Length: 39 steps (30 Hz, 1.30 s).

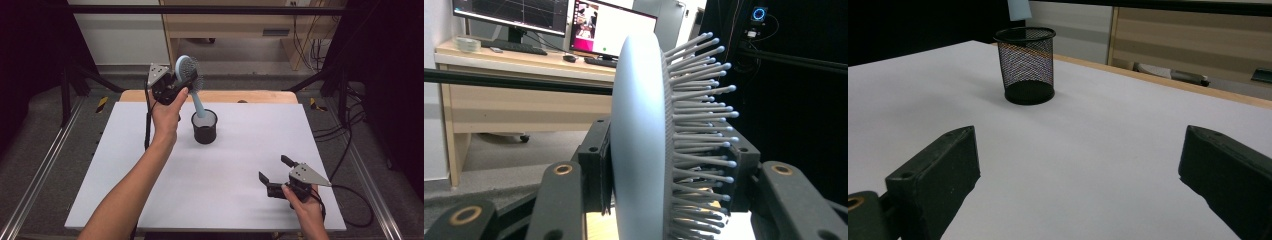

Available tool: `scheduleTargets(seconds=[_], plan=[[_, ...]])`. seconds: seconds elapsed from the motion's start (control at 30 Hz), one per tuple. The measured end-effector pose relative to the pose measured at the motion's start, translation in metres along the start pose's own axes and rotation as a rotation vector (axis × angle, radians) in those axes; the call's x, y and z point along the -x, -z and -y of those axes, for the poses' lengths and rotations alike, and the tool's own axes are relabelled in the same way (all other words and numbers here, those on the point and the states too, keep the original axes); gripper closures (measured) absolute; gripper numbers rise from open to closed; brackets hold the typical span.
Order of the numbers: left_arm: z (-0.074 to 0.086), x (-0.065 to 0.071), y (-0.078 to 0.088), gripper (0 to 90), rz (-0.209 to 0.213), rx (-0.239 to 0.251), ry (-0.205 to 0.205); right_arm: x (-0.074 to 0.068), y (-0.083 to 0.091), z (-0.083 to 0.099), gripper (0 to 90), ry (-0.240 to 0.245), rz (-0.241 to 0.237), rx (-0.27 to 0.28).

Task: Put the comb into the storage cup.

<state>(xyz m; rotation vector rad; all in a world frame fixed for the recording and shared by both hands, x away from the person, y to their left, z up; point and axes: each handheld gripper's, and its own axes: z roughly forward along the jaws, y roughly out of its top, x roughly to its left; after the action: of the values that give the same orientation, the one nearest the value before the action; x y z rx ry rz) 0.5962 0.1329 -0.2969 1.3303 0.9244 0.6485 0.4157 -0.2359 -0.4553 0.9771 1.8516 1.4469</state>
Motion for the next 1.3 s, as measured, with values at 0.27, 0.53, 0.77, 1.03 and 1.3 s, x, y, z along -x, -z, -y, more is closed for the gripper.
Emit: scheduleTargets(seconds=[0.27,0.53,0.77,1.03,1.3], plan=[[0.004,-0.001,-0.005,50.1,0.001,-0.01,-0.011,0.002,0.001,0.0,2.9,-0.002,0.014,0.014],[0.009,0.004,-0.007,50.0,0.008,-0.023,-0.029,0.002,0.001,0.0,3.0,-0.003,0.012,0.012],[0.01,0.009,-0.009,50.0,0.014,-0.035,-0.048,0.004,0.002,0.0,2.8,-0.014,0.019,0.019],[0.013,0.008,-0.009,49.9,0.007,-0.046,-0.06,0.002,0.0,0.001,2.9,-0.018,0.012,0.013],[0.023,0.009,-0.011,49.9,0.004,-0.061,-0.084,0.002,-0.001,0.001,2.9,-0.012,0.013,0.008]])
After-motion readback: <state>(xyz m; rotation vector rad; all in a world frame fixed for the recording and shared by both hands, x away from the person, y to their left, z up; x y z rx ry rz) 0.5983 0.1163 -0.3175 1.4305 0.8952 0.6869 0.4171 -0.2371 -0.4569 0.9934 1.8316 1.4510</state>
